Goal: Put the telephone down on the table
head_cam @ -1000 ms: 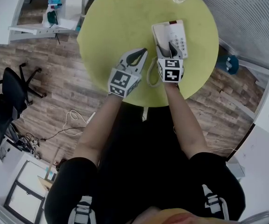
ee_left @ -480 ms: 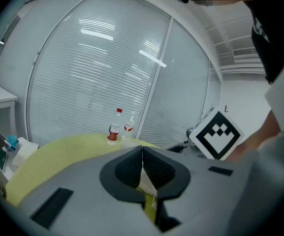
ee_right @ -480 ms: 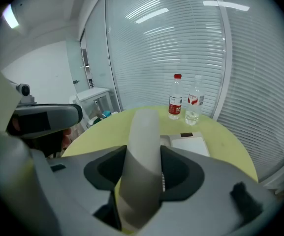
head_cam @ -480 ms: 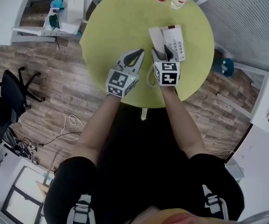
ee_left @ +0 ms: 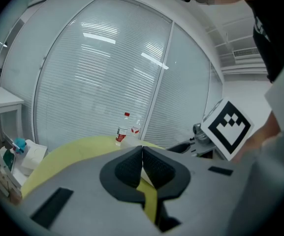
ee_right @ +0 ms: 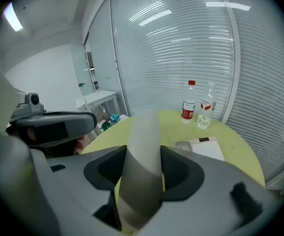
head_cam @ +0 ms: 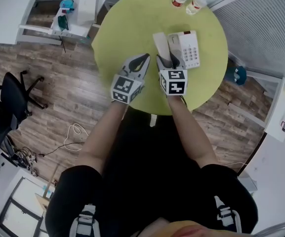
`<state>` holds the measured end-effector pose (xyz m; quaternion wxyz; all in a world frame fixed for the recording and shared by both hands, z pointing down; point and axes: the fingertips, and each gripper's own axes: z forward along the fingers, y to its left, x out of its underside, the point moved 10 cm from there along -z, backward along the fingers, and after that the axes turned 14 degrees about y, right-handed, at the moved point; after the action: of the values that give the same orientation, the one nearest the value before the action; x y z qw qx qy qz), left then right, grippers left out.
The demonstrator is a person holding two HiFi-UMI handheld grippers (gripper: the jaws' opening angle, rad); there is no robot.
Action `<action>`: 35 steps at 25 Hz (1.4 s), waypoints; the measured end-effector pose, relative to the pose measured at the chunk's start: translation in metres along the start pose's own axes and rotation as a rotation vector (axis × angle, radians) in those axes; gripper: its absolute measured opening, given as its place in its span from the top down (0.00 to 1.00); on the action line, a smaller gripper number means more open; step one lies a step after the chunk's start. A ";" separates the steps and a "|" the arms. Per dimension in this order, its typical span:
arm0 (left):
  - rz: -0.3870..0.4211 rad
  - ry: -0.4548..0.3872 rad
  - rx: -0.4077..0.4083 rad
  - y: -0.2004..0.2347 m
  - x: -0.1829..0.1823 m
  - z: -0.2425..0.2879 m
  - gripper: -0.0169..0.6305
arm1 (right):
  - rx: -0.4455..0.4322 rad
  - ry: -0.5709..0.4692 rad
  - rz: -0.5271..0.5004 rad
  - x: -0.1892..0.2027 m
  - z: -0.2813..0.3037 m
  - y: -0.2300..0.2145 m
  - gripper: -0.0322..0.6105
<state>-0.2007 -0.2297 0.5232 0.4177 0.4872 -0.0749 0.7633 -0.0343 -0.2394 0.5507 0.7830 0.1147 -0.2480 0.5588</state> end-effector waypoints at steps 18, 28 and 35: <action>-0.078 -0.015 -0.130 0.062 0.034 -0.053 0.95 | -0.113 0.012 -0.057 -0.027 0.036 0.081 0.61; -0.141 0.013 -0.221 0.101 0.069 -0.073 0.95 | -0.180 0.042 -0.064 -0.030 0.079 0.122 0.61; -0.203 0.040 -0.288 0.127 0.104 -0.079 0.95 | -0.192 0.064 -0.067 -0.027 0.115 0.149 0.61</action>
<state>-0.3632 -0.2112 0.6038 0.5593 0.4121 -0.1254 0.7083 -0.2097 -0.2622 0.6196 0.8160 0.0295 -0.2715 0.5095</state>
